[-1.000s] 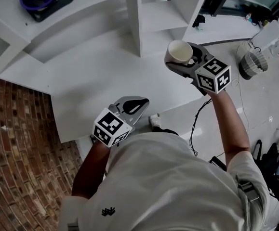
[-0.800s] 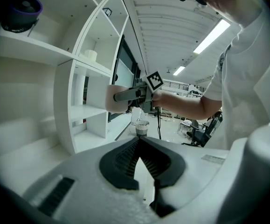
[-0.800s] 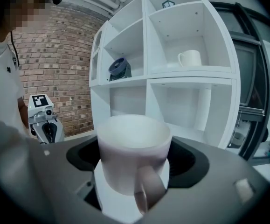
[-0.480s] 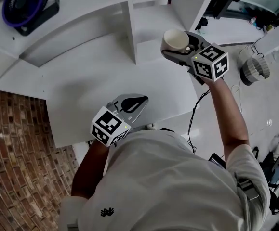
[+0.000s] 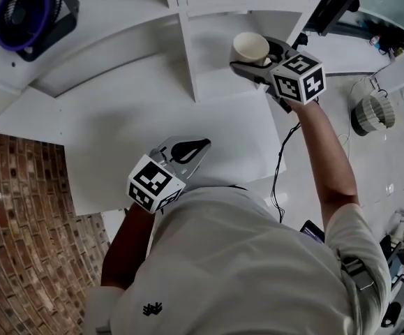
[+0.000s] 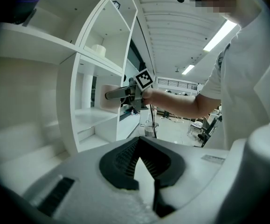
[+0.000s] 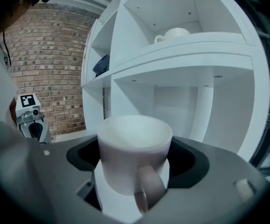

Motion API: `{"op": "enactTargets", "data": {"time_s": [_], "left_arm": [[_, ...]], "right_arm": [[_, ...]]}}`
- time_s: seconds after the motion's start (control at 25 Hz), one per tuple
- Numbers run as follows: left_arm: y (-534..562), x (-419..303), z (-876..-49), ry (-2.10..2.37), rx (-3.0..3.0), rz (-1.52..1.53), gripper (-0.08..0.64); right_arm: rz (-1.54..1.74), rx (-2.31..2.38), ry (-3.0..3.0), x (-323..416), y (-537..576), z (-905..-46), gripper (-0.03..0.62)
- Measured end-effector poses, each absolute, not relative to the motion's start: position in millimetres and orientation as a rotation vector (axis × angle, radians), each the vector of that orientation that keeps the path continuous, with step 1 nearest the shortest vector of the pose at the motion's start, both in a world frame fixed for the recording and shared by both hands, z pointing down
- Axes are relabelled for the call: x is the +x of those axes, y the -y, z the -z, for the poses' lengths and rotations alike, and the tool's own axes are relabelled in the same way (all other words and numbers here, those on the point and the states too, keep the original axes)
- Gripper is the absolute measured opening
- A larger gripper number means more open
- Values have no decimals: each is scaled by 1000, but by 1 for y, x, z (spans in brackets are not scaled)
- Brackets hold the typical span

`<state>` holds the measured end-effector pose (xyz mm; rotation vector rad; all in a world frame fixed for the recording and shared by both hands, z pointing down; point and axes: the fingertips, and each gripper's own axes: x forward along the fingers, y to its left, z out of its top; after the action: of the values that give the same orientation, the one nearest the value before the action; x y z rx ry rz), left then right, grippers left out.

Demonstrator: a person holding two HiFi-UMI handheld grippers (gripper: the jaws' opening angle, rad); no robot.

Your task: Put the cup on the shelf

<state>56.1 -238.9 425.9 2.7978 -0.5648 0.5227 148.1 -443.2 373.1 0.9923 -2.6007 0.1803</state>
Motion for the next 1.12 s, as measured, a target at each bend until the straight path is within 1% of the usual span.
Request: {"op": "enactTargets", "data": {"time_s": [0.44, 1.12], "left_arm": [[259, 63, -432, 630, 2755, -539, 6], [275, 59, -444, 696, 2699, -540, 6]], "right_arm": [[-181, 996, 2587, 151, 497, -387, 437], [-217, 1017, 2567, 145, 549, -410, 437]]}}
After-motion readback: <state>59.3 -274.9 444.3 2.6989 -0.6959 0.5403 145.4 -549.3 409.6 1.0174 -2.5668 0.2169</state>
